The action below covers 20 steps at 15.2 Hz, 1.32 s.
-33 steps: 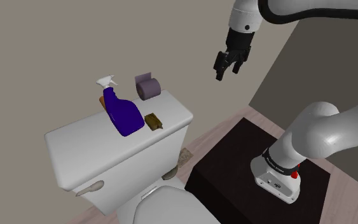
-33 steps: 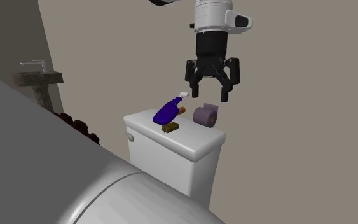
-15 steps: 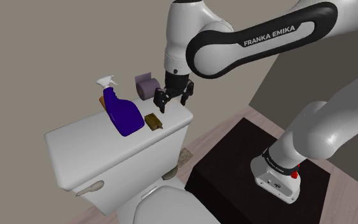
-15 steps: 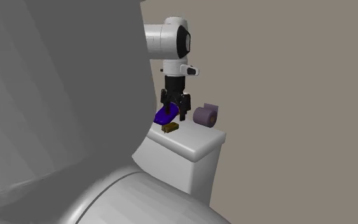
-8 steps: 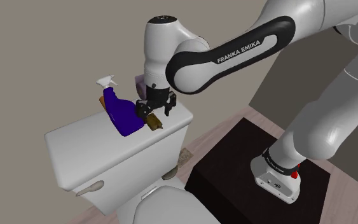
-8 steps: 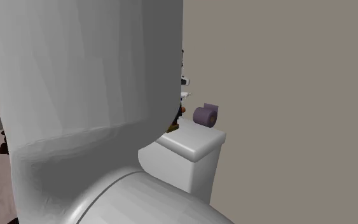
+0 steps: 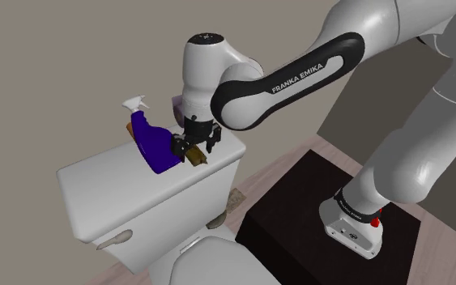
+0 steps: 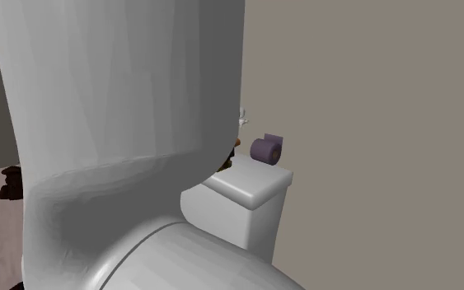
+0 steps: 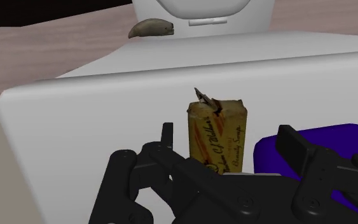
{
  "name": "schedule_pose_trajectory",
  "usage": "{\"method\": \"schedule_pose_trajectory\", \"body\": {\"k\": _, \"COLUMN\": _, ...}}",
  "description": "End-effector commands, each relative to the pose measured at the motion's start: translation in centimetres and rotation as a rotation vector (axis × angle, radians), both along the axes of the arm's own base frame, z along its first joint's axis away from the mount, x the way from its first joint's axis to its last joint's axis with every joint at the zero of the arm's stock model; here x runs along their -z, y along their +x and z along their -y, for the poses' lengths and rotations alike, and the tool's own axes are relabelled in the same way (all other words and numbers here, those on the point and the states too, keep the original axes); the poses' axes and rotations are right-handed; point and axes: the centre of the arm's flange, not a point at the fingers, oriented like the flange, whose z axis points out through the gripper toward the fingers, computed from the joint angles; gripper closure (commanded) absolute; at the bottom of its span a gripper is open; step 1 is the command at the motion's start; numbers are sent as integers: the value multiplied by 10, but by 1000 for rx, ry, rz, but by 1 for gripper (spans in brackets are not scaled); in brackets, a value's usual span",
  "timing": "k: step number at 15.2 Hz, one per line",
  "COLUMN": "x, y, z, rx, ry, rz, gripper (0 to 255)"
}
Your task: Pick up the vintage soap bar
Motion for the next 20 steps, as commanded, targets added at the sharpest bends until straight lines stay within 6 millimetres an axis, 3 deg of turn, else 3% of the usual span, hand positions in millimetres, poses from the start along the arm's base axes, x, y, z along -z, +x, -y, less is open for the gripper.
{"method": "schedule_pose_trajectory", "body": {"k": 1, "x": 14, "y": -2, "z": 3, "rx": 4, "ry": -8, "rz": -24, "gripper": 255}}
{"method": "schedule_pose_trajectory", "body": {"k": 8, "x": 20, "y": -11, "z": -5, "rx": 3, "ry": -9, "rz": -23, "gripper": 255}}
{"method": "schedule_pose_trajectory", "body": {"k": 9, "x": 14, "y": 0, "z": 4, "rx": 4, "ry": -8, "rz": -24, "gripper": 255}}
{"method": "schedule_pose_trajectory", "body": {"k": 20, "x": -44, "y": 0, "z": 4, "rx": 4, "ry": -8, "rz": -24, "gripper": 255}}
